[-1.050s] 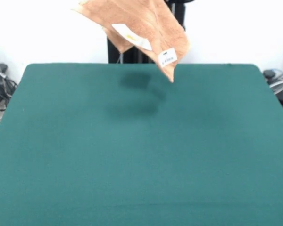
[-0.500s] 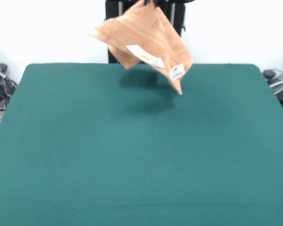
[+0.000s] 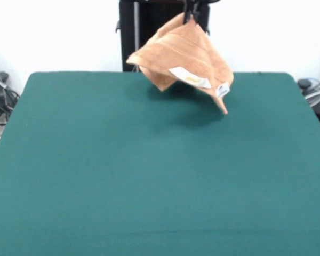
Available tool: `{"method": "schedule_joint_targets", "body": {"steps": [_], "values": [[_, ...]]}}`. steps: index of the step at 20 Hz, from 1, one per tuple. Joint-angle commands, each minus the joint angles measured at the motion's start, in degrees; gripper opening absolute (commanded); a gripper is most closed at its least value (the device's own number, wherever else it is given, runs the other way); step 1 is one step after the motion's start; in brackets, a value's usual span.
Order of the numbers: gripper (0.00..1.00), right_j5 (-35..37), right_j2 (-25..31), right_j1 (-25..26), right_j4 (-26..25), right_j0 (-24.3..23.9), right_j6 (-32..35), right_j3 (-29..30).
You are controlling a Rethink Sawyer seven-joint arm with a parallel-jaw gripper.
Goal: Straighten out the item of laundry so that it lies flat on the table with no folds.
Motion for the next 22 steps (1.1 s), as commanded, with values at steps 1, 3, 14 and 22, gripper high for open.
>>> {"method": "schedule_joint_targets", "body": {"steps": [1,3,14,22], "values": [[1.00,0.06,4.43,5.33,-2.05,1.53,-0.08,-2.64],[1.00,0.18,4.55,5.30,-2.08,1.10,-0.66,-2.89],[1.00,-0.55,4.22,5.87,-6.82,-0.53,-2.46,-5.61],[1.00,-7.63,1.76,7.31,-9.12,-1.02,3.25,-6.21]]}}
